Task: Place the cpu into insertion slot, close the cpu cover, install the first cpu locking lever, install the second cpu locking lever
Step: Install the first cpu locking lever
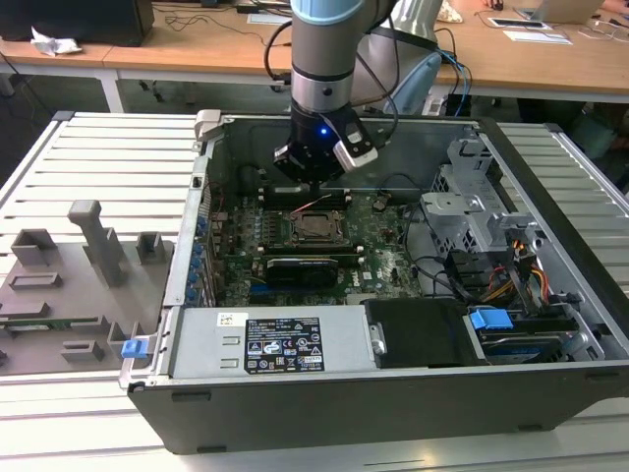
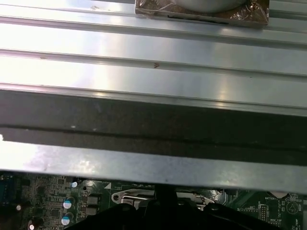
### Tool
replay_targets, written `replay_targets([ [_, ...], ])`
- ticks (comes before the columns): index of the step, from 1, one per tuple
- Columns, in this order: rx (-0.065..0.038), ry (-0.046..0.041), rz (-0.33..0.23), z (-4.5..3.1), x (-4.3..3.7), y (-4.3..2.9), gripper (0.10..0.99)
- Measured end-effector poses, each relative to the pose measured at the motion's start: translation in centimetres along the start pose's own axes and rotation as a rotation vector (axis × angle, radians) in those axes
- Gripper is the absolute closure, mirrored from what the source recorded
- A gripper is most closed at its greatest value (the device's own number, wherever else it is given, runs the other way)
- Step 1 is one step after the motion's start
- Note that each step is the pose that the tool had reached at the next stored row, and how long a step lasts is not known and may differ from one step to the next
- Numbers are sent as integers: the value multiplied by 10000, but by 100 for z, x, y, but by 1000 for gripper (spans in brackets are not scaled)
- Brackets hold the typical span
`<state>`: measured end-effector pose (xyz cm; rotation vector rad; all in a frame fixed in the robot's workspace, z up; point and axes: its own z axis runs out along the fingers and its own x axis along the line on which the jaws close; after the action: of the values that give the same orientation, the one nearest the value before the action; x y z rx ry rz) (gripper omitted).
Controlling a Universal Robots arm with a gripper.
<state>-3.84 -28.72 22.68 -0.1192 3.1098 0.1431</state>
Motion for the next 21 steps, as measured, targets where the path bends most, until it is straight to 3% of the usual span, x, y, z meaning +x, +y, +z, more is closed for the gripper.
replay_targets([
  [11, -1, 2, -3, 57, -119, 11, 980],
  [18, 4, 2, -4, 130, -167, 2, 980],
  [21, 53, 7, -5, 172, -176, -3, 980],
])
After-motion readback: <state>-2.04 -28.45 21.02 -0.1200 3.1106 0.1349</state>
